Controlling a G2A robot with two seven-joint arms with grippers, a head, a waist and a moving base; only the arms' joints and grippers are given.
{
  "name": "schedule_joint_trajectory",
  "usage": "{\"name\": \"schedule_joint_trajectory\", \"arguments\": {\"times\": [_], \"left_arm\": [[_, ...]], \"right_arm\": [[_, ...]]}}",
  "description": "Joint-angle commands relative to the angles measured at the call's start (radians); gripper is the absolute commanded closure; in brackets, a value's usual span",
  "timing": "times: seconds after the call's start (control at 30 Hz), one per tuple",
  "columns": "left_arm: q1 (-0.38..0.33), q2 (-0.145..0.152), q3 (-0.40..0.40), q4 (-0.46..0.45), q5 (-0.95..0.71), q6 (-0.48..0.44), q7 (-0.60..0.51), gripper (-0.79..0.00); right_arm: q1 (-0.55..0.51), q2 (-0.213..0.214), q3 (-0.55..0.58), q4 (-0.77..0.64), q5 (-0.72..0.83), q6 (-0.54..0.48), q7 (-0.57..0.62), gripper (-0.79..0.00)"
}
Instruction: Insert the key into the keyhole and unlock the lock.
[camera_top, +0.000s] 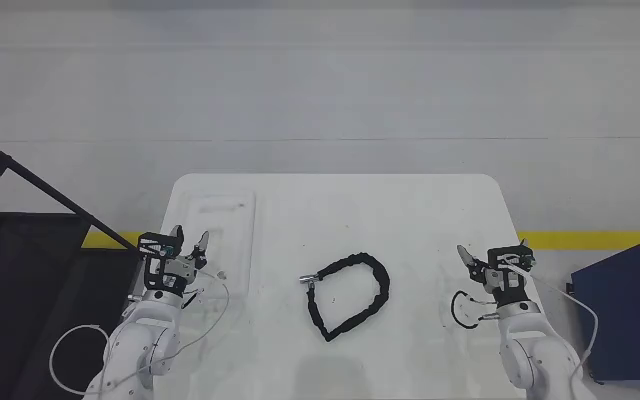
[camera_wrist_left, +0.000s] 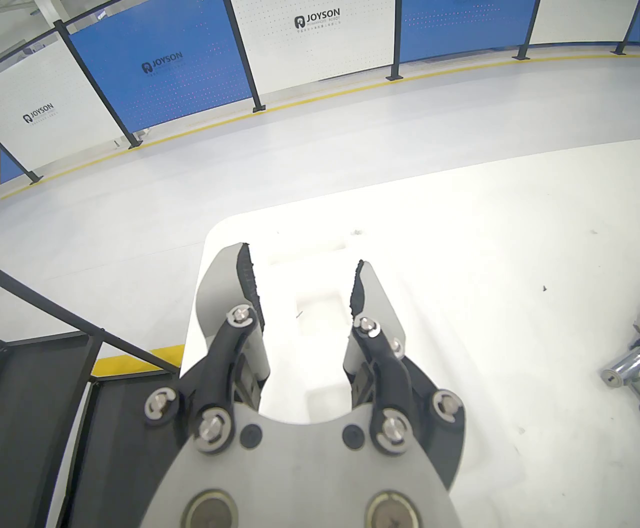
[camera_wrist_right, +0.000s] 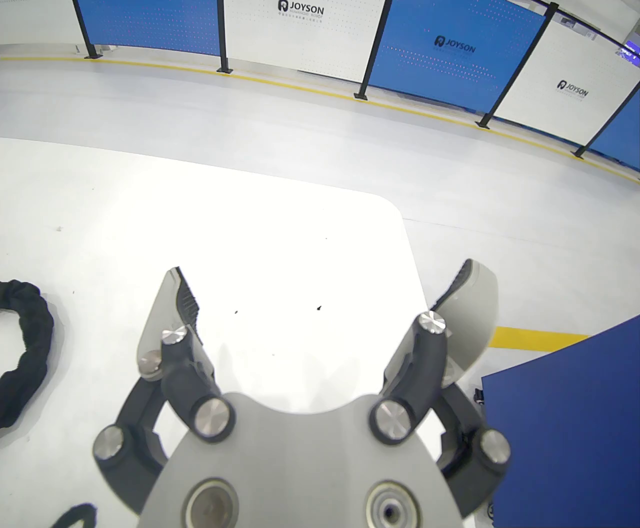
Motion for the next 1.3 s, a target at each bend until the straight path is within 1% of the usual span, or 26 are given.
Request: {"name": "schedule_joint_trajectory", "arguments": {"times": [0.0,0.17,0.2,0.27,0.3,0.37,0.47,0.57,0.7,0.8,0.83,0.97,1.07,1.27], "left_arm": [[0.0,0.0,0.0,0.0,0.0,0.0,0.0,-0.4],[0.0,0.0,0.0,0.0,0.0,0.0,0.0,-0.4],[-0.007,0.001,-0.013,0.007,0.066,0.049,0.019,-0.785],[-0.009,-0.002,0.024,0.037,0.22,0.159,0.071,-0.785],[-0.012,-0.005,0.048,0.038,0.233,0.168,0.08,-0.785],[-0.011,-0.007,0.058,0.032,0.265,0.178,0.081,-0.785],[-0.004,-0.011,0.066,0.022,0.331,0.25,0.057,-0.785],[0.01,-0.012,0.068,-0.018,0.364,0.243,0.014,-0.785],[0.044,-0.008,0.026,-0.107,0.417,0.204,-0.052,-0.785],[0.051,-0.01,-0.01,-0.189,0.365,0.195,-0.17,-0.785],[0.053,-0.01,-0.017,-0.21,0.364,0.183,-0.199,-0.785],[0.05,-0.006,-0.059,-0.291,0.332,0.06,-0.339,-0.785],[0.038,-0.003,-0.094,-0.351,0.296,-0.004,-0.419,-0.785],[0.013,0.004,-0.17,-0.482,0.129,-0.188,-0.64,-0.785]], "right_arm": [[0.0,0.0,0.0,0.0,0.0,0.0,0.0,-0.784],[0.0,0.0,0.0,0.0,0.0,0.0,0.0,-0.784],[0.0,0.0,0.0,0.0,0.0,0.0,0.0,-0.785],[0.0,0.0,0.0,0.0,0.0,0.0,0.0,-0.785],[0.0,0.0,0.0,0.0,0.0,0.0,0.0,-0.785],[0.0,0.0,0.0,0.0,0.0,0.0,0.0,-0.785],[0.0,0.0,0.0,0.0,0.0,0.0,0.0,-0.785],[0.0,0.0,0.0,0.0,0.0,0.0,0.0,-0.785],[0.0,0.0,0.0,0.0,0.0,0.0,0.0,-0.785],[0.0,0.0,0.0,0.0,0.0,0.0,0.0,-0.785],[0.0,0.0,0.0,0.0,0.0,0.0,0.0,-0.785],[0.0,0.0,0.0,0.0,0.0,0.0,0.0,-0.785],[0.0,0.0,0.0,0.0,0.0,0.0,0.0,-0.785],[0.0,0.0,0.0,0.0,0.0,0.0,0.0,-0.785]]}}
